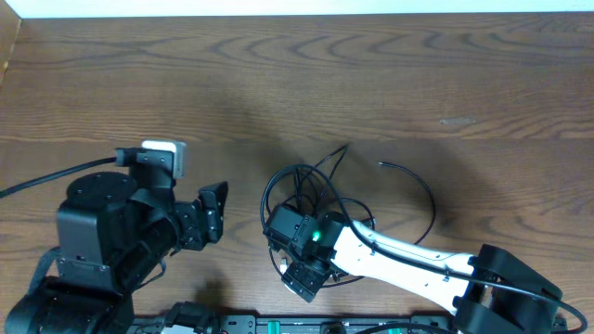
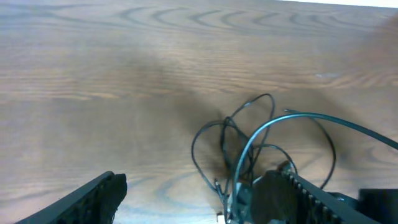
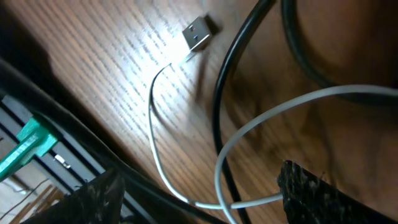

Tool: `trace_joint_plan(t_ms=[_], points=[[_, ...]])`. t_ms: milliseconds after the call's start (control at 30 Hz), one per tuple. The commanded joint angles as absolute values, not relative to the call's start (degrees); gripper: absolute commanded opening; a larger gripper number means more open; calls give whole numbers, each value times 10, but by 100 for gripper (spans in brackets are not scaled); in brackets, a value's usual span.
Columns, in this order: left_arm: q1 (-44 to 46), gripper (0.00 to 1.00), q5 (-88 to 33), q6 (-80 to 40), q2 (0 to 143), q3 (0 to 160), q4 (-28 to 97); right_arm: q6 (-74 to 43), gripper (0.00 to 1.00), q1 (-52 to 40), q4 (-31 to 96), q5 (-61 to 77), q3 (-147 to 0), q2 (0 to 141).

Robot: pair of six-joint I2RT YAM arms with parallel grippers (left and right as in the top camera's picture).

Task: Untangle cables
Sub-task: 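Open the left gripper and withdraw it to the left, then lift the grasped cables with the right gripper and pull them upward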

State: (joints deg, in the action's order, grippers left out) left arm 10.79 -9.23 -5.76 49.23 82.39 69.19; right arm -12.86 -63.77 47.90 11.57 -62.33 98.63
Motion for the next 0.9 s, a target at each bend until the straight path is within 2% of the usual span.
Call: trace_joint_plan(t_ms=[0, 100, 500, 700, 800, 867], points=[[77, 80, -83, -47, 492, 839, 700, -132, 72, -641, 468, 95, -611, 978], [64, 80, -83, -47, 492, 839, 712, -132, 59, -641, 448, 93, -596, 978], [64, 80, -83, -41, 492, 839, 735, -148, 53, -641, 379, 93, -541, 979], [64, 80, -84, -41, 492, 839, 744, -164, 13, -639, 354, 89, -535, 979], [64, 80, -84, -41, 492, 839, 746, -180, 1, -634, 335, 89, -535, 979], [64, 80, -84, -41, 492, 839, 747, -194, 1, -623, 330, 89, -542, 978]])
